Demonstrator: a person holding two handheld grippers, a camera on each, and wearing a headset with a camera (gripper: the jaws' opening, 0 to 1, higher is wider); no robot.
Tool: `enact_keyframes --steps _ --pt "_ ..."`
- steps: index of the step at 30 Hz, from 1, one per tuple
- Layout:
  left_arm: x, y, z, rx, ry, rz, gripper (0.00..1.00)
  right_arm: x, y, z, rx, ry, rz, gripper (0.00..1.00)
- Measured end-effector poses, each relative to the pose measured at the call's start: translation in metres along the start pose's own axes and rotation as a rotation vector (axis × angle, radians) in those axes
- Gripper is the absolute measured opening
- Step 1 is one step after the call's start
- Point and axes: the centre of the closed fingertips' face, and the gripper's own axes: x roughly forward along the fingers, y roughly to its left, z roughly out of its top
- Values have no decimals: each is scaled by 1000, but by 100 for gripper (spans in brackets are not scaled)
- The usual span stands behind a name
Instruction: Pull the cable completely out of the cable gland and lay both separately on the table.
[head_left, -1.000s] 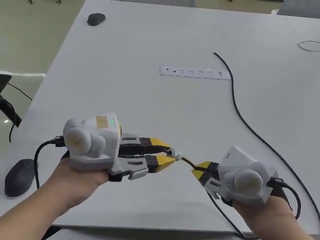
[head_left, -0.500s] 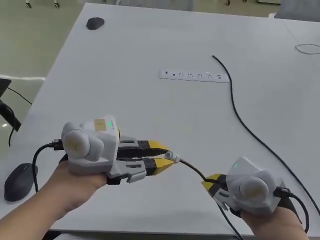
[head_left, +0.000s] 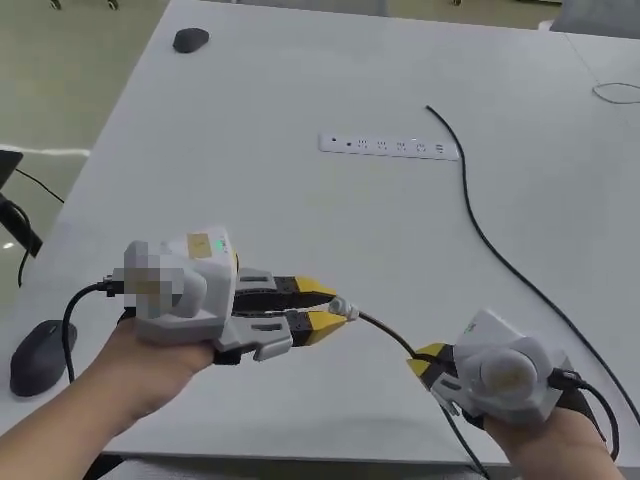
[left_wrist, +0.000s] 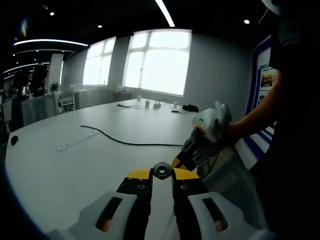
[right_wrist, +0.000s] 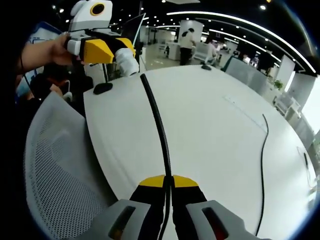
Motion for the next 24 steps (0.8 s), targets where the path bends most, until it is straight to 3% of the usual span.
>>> enact_keyframes --steps 2,12,24 --pt "-2 3 1 -17 -13 6 15 0 0 -1 -1 3 -1 0" --pt "-2 3 -8 -19 6 5 15 -2 -5 0 3 6 -7 0" --pt "5 5 -26 -23 22 3 15 1 -15 19 -40 22 -20 0"
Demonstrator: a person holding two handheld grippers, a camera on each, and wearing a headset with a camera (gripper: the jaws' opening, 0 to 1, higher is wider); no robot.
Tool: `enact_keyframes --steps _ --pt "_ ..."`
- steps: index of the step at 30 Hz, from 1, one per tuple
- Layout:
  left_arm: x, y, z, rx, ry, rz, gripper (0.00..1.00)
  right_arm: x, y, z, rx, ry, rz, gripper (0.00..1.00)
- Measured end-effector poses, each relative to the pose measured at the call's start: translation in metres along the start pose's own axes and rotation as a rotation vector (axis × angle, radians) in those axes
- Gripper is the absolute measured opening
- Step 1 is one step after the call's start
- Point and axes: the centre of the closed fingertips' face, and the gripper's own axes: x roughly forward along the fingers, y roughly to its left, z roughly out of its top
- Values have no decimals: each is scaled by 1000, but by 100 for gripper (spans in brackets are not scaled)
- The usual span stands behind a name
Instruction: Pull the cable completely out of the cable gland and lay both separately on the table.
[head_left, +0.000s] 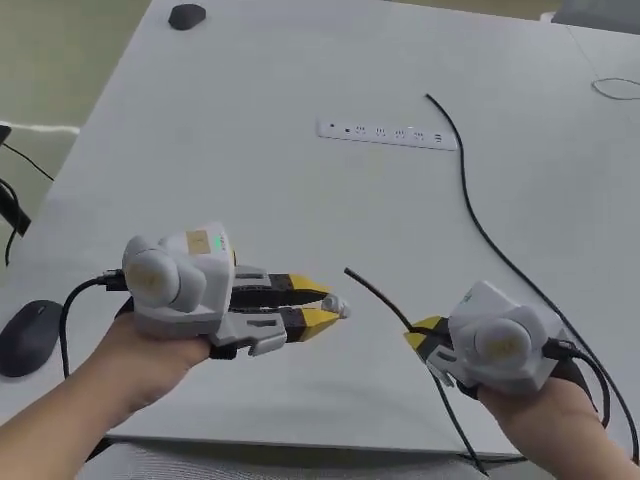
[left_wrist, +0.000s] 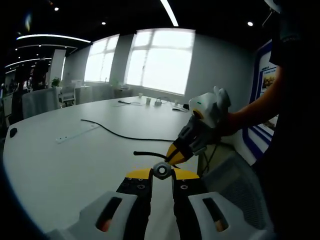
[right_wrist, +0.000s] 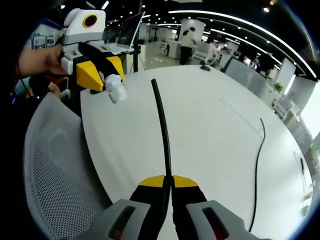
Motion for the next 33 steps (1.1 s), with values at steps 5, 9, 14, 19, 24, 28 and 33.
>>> enact_keyframes --steps 5,9,14,19,24,28,33 --pt "1 4 -6 -4 -1 8 15 3 -5 10 -18 4 2 0" --pt "1 8 -15 5 9 15 15 8 -10 17 -30 11 1 0" --pt "-2 11 -23 -4 9 20 15 14 -13 28 -11 1 13 0" --pt "-3 14 -35 -13 21 21 15 21 -13 39 -11 -4 24 0" --pt "-6 17 -45 -28 26 29 15 32 -13 53 -3 -14 40 0" --pt "-8 20 -53 -45 33 35 15 43 -19 60 7 -12 45 0" --pt "-8 25 -59 -42 39 40 15 57 -23 66 25 -6 53 0"
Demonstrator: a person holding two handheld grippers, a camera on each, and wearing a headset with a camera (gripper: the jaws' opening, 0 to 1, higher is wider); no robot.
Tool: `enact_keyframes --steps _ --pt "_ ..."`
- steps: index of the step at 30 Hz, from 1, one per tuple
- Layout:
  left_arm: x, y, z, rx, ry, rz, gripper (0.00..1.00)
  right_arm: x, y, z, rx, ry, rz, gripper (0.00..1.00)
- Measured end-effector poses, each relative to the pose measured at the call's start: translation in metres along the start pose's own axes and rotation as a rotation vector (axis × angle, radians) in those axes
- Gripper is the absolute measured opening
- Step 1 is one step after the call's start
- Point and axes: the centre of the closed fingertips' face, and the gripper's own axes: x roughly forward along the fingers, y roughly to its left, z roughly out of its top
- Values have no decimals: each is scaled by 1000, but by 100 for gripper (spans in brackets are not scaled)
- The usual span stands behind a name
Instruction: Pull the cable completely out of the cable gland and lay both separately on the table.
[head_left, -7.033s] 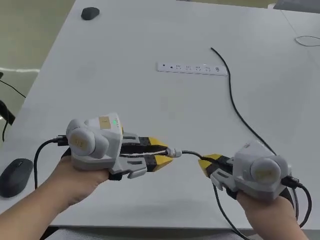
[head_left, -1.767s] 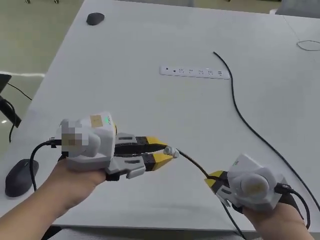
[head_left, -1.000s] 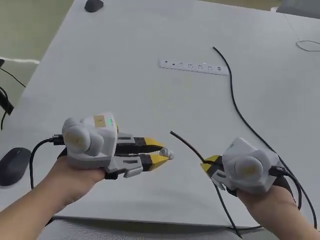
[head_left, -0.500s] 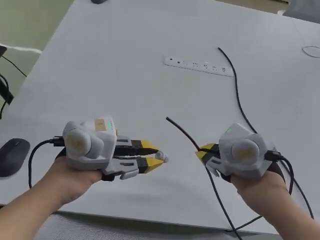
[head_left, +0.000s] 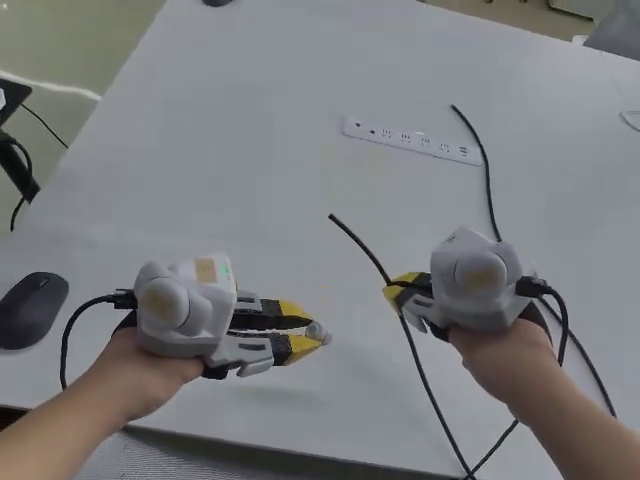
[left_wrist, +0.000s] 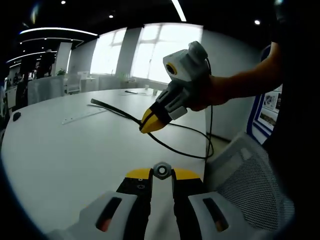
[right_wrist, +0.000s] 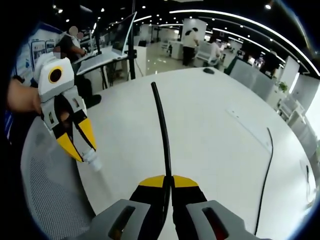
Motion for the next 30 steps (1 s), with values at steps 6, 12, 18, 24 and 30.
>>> enact_keyframes --steps 6,12,18,24,30 --pt "0 9 -14 -22 18 3 15 20 6 7 -40 18 21 0" --pt "3 16 -21 -45 17 8 15 42 8 15 -65 26 40 0" --pt "5 20 -32 -46 36 5 15 62 5 17 -128 39 43 0" --pt "6 25 -39 -49 45 20 15 77 7 23 -149 30 62 0" --pt "6 31 -47 -65 48 24 15 97 23 22 -230 45 110 0"
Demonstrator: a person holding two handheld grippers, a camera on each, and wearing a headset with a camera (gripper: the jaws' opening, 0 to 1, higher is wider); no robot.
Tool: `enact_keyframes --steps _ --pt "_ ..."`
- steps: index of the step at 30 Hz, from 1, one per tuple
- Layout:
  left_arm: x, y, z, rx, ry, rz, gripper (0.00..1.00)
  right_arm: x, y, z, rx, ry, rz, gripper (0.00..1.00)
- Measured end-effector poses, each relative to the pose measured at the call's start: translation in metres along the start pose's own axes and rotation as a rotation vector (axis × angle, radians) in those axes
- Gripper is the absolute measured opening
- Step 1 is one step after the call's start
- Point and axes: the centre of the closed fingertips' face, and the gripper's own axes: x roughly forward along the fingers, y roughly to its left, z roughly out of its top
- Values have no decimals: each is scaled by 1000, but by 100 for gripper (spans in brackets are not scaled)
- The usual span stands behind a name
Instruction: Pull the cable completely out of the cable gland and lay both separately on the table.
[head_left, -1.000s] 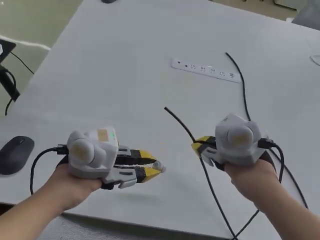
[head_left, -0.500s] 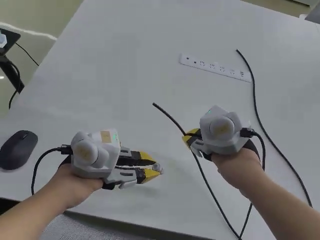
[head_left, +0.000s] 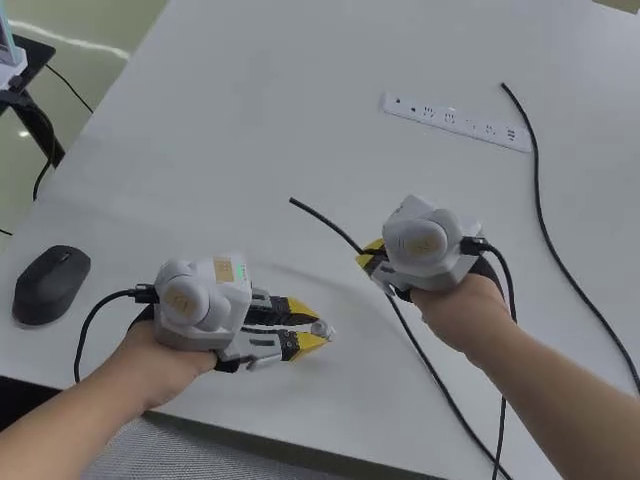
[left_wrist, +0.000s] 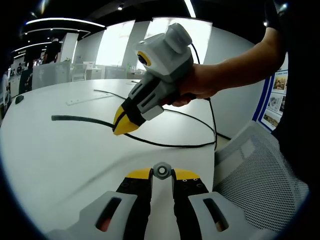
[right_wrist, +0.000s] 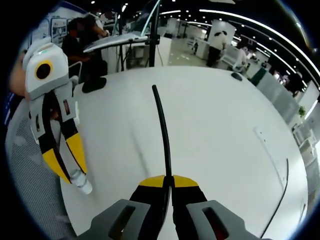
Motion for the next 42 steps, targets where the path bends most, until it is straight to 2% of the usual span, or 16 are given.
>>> enact_keyframes --steps 3,6,12,18,26,28,37,42 --pt "2 3 -8 -9 11 3 15 11 9 -2 -56 15 34 0" --pt "4 7 -14 -14 21 8 15 17 19 -3 -73 21 72 0" --pt "4 13 -25 -48 26 26 15 30 30 -5 -106 40 105 0" --pt "4 15 -32 -56 36 34 15 35 40 -7 -131 52 140 0" --pt "5 18 -44 -64 63 38 15 41 45 -9 -139 65 156 0" --pt "5 18 -46 -50 79 40 15 43 46 -10 -145 67 157 0" --pt "3 20 -50 -39 97 52 16 49 54 -13 -168 84 167 0" --pt "1 22 -55 -39 115 63 16 51 55 -13 -151 85 167 0"
